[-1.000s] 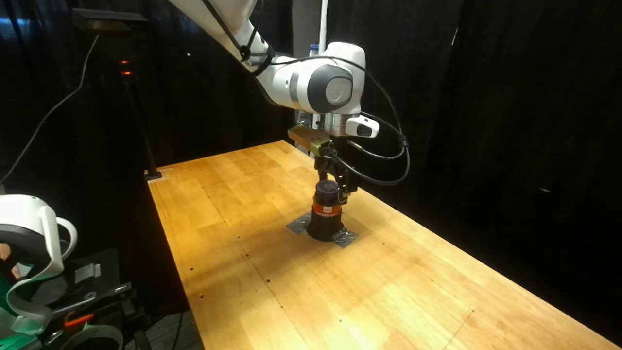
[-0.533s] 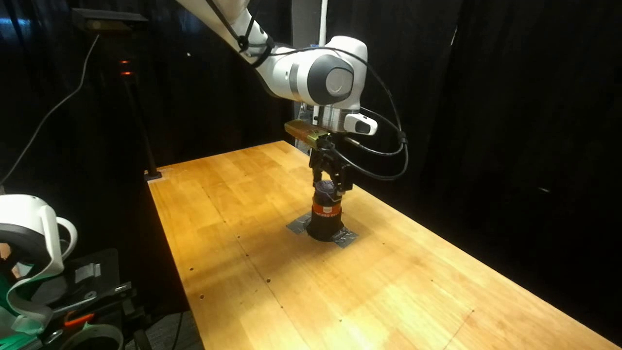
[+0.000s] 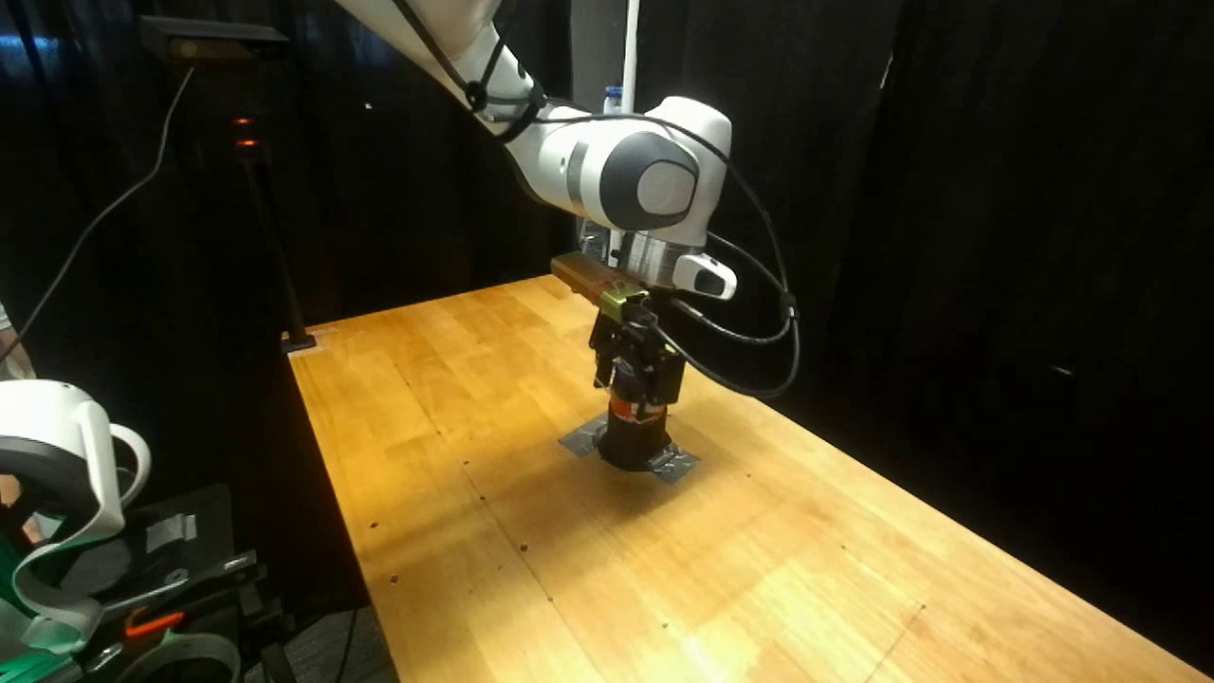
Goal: Put the rubber band on the jar.
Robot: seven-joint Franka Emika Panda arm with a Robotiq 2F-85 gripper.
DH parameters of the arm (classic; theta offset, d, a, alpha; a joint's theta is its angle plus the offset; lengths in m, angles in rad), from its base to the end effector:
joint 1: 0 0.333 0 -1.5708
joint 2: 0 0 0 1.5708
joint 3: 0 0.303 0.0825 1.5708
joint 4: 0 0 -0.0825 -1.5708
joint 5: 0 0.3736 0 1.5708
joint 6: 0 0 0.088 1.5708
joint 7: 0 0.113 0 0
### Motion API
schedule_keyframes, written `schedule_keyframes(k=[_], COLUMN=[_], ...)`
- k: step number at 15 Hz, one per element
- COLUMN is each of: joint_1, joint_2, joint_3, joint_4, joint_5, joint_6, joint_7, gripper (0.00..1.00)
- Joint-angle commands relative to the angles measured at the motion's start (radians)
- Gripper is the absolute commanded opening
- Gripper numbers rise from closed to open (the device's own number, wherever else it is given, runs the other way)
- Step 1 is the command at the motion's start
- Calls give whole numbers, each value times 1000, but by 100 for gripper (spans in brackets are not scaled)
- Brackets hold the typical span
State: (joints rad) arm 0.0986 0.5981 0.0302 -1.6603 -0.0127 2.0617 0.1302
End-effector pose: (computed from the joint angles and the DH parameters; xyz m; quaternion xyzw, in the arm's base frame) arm 0.6391 0.0803 0.2357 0.9952 0.0011 -0.0977 0.0092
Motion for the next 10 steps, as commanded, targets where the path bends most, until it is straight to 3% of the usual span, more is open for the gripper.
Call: schedule_keyframes(k=[1, 3, 4, 5, 7, 10], joint_1=[-34, -42, -45, -50, -60, -80], joint_2=[-48, -67, -84, -96, -133, -204], joint_3=[7, 7, 5, 6, 9, 24], joint_4=[-89, -128, -157, -178, -240, -377], joint_5=[27, 30, 31, 35, 43, 85], joint_6=[41, 79, 110, 129, 185, 373], joint_7=[-56, -69, -70, -73, -87, -127], gripper=[100, 100, 75, 73, 56, 34])
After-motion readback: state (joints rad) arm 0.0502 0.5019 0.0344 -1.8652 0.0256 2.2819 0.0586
